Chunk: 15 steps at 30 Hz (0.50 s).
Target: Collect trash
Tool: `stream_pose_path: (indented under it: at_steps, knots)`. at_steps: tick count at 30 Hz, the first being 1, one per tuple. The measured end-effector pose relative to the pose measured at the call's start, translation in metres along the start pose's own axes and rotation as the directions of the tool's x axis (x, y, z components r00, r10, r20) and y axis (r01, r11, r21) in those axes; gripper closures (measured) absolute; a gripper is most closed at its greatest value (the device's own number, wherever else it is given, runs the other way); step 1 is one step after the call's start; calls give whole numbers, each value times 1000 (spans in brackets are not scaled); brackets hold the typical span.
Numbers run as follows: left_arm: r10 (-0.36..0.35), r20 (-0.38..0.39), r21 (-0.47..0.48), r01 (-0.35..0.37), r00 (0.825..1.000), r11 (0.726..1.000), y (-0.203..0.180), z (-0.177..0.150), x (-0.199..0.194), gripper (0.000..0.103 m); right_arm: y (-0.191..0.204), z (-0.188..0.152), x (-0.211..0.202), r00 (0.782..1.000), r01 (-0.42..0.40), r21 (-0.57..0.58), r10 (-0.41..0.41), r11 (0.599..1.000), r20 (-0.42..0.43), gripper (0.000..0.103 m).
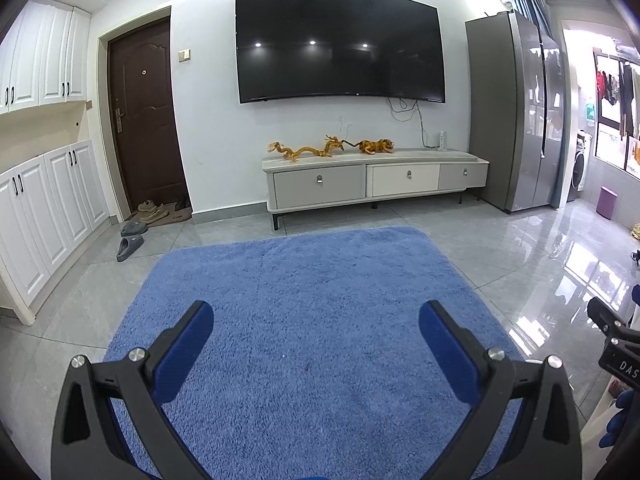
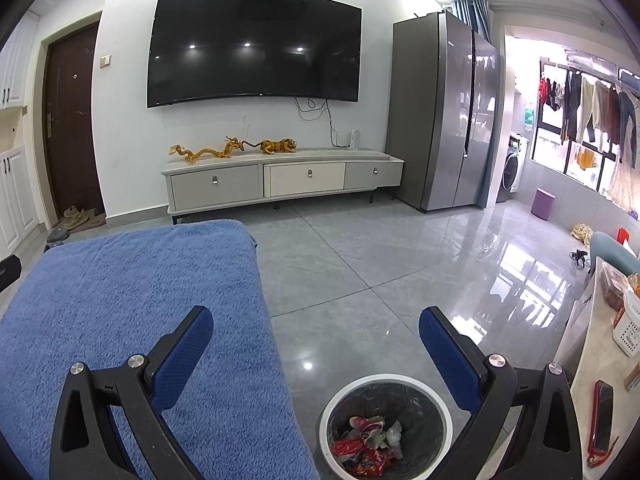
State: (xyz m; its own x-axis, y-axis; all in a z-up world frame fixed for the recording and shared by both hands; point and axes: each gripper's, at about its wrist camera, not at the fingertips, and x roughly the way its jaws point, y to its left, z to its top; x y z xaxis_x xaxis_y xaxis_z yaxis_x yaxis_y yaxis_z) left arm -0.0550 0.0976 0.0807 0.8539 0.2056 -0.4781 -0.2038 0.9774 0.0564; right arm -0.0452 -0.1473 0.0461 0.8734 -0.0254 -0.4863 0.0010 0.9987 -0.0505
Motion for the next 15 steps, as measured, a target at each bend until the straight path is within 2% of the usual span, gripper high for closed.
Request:
stream_pose_path:
  at_steps: [15]
  knots:
    - [8, -11, 5, -8, 1000, 1000, 12, 1, 22, 0, 15, 13, 14, 1000, 5, -28, -6, 1000, -10, 0]
